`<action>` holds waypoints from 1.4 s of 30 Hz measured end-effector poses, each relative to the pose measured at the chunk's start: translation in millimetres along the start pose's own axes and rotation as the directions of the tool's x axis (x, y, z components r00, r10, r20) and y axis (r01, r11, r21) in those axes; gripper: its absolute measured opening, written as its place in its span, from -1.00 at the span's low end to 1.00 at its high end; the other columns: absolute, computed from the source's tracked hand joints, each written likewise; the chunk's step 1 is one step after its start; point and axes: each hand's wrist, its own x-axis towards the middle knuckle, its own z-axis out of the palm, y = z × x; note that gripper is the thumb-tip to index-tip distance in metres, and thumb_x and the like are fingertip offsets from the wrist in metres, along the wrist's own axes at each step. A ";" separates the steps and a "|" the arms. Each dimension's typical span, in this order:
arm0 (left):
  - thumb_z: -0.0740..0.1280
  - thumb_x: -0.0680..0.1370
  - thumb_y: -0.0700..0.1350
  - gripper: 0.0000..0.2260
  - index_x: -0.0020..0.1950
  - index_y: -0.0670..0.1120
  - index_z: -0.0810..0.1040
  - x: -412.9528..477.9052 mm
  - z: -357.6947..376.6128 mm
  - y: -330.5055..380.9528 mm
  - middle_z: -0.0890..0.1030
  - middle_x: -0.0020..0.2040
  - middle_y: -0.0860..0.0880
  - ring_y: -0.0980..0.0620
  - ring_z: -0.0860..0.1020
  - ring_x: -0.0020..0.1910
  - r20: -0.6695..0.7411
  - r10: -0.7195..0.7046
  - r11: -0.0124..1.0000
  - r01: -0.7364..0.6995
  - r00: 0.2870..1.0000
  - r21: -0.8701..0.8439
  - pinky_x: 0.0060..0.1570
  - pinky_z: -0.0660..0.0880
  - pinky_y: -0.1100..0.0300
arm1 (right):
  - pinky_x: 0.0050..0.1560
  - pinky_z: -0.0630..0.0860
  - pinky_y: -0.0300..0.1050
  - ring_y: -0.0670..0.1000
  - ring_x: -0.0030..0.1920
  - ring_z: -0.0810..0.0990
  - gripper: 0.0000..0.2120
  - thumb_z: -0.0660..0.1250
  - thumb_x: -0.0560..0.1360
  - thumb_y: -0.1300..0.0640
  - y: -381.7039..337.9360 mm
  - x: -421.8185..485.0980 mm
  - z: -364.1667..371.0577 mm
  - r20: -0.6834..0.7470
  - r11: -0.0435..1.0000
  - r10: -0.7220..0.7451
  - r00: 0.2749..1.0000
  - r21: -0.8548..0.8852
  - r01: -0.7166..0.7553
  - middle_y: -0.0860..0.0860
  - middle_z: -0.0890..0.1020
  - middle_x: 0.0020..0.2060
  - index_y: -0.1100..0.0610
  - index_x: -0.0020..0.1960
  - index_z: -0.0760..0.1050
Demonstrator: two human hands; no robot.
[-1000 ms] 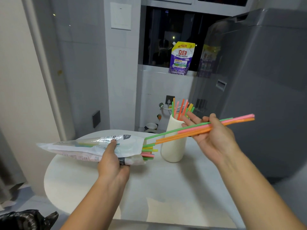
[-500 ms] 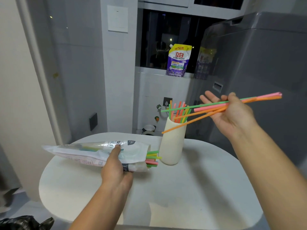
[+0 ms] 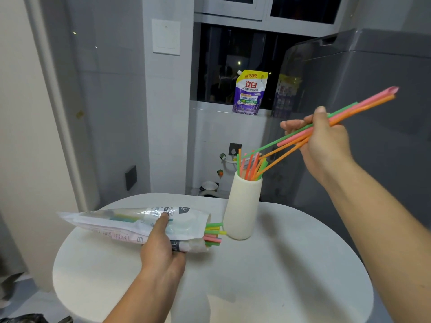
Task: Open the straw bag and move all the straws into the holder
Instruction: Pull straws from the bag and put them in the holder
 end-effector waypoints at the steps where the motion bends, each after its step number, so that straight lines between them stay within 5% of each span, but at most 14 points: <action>1: 0.44 0.62 -0.15 -0.64 0.42 -0.08 0.56 0.2 -0.4 -0.2 0.71 0.26 -0.09 -0.03 0.71 0.08 0.006 -0.001 1.000 0.001 1.000 -0.002 0.27 0.60 -0.08 | 0.13 0.64 0.08 0.09 -0.08 0.75 -0.67 0.08 0.70 -0.03 1.9 -0.8 -0.1 0.015 0.999 -0.006 1.000 -0.032 0.007 0.05 0.72 -0.34 0.13 -0.11 0.43; 5: 0.43 0.62 -0.16 -0.63 0.43 -0.08 0.55 -1.1 -0.6 -0.2 0.70 0.28 -0.10 -0.04 0.71 0.09 0.002 -0.001 1.000 0.001 1.000 -0.001 0.19 0.62 -0.06 | 0.15 0.63 0.08 0.08 -0.08 0.75 -0.68 0.08 0.69 -0.05 6.9 -2.9 1.5 0.059 0.991 0.013 0.998 -0.137 -0.005 0.03 0.72 -0.34 0.15 -0.06 0.42; 10: 0.42 0.63 -0.16 -0.65 0.42 -0.07 0.55 -4.8 1.7 0.7 0.70 0.27 -0.07 0.01 0.70 -0.01 -0.036 -0.011 1.000 0.011 0.999 0.009 -0.24 0.70 0.15 | 0.13 0.63 0.06 0.07 -0.10 0.75 -0.68 0.09 0.70 -0.03 8.2 -5.0 11.6 0.095 0.971 0.065 0.993 -0.235 -0.041 0.07 0.70 -0.28 0.14 -0.06 0.45; 15: 0.40 0.64 -0.17 -0.63 0.46 -0.09 0.54 -5.3 1.0 1.3 0.69 0.29 -0.10 0.01 0.70 -0.02 -0.041 -0.010 1.000 0.011 0.999 0.018 -0.39 0.66 0.21 | -0.09 0.62 -0.13 0.05 -0.09 0.74 -0.66 0.08 0.69 -0.05 13.5 -3.1 23.5 0.139 0.930 0.104 0.985 -0.366 -0.047 0.09 0.72 -0.16 0.19 0.04 0.48; 20: 0.41 0.64 -0.18 -0.77 0.29 -0.06 0.58 -4.9 -1.6 -0.3 0.69 0.29 -0.12 -0.05 0.70 0.08 -0.010 -0.014 1.000 0.014 1.000 0.022 0.07 0.63 -0.01 | 0.06 0.66 0.02 0.06 -0.09 0.74 -0.67 0.12 0.68 -0.04 16.8 5.2 32.6 0.145 0.921 0.142 0.979 -0.382 -0.077 0.14 0.73 -0.08 0.22 0.12 0.48; 24: 0.41 0.63 -0.17 -0.63 0.45 -0.10 0.54 -2.4 -1.3 -1.0 0.69 0.30 -0.13 -0.09 0.69 0.21 -0.002 0.007 1.000 -0.007 1.000 0.007 0.05 0.63 -0.01 | 0.10 0.65 0.10 0.09 -0.09 0.75 -0.69 0.11 0.69 -0.02 16.1 8.6 36.4 0.161 0.932 0.117 0.980 -0.359 -0.052 0.14 0.72 -0.12 0.20 0.03 0.46; 29: 0.42 0.63 -0.16 -0.62 0.46 -0.11 0.54 0.7 -1.7 -4.5 0.69 0.31 -0.15 -0.11 0.68 0.23 0.006 0.015 1.000 -0.015 1.000 0.006 0.21 0.60 -0.08 | 0.10 0.65 0.08 0.07 -0.11 0.75 -0.69 0.11 0.69 -0.03 16.8 8.8 39.7 0.176 0.919 0.075 0.982 -0.394 0.001 0.13 0.72 -0.13 0.19 0.02 0.46; 42: 0.41 0.64 -0.16 -0.60 0.48 -0.12 0.52 -2.2 -0.6 -4.6 0.67 0.34 -0.16 -0.12 0.66 0.28 0.002 0.026 0.999 -0.026 1.000 0.025 0.21 0.59 -0.07 | 0.08 0.59 0.02 0.00 -0.10 0.71 -0.65 0.09 0.69 -0.06 27.9 10.0 43.5 0.237 0.849 0.123 0.964 -0.528 0.021 0.04 0.72 -0.16 0.16 -0.02 0.50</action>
